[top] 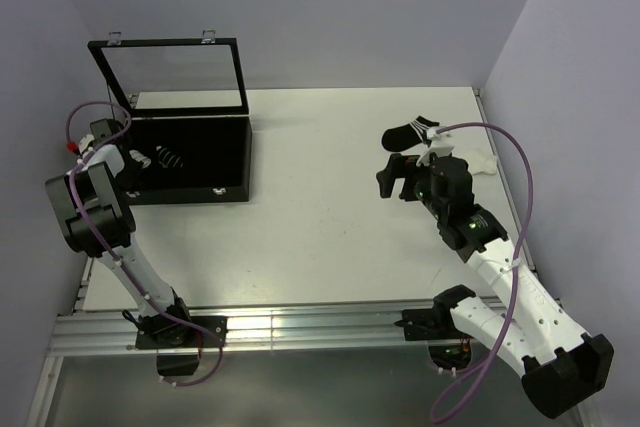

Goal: Roll the socks
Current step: Place the sock in the storage box.

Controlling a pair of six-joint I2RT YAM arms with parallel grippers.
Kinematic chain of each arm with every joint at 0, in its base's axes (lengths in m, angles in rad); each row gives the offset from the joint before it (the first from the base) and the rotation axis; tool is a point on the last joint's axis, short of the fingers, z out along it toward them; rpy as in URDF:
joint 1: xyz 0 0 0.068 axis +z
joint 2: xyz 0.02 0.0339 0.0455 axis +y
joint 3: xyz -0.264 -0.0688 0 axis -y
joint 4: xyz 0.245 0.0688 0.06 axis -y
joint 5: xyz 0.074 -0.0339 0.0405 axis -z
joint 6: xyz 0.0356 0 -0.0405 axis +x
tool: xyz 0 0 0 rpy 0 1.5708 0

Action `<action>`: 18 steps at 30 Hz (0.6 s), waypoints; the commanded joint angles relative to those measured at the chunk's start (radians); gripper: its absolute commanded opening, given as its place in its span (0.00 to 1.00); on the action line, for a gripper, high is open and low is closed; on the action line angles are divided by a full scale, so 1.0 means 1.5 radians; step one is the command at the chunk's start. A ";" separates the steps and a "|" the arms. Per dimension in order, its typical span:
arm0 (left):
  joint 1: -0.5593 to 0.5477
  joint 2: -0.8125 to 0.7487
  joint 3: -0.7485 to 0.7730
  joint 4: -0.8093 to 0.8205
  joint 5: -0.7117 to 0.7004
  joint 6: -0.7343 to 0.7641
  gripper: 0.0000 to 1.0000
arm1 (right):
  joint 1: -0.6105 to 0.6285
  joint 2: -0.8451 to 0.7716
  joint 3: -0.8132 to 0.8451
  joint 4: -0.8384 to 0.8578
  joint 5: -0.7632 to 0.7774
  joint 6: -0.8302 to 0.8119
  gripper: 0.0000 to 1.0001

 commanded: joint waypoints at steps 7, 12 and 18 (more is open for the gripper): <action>0.023 -0.003 0.013 -0.034 -0.030 0.023 0.49 | 0.004 -0.006 -0.006 0.033 0.012 -0.015 1.00; 0.023 -0.022 0.028 -0.060 -0.036 0.016 0.58 | 0.004 -0.010 -0.005 0.032 0.012 -0.017 1.00; 0.023 -0.042 0.066 -0.109 -0.026 0.006 0.67 | 0.003 -0.017 -0.003 0.031 0.010 -0.018 0.99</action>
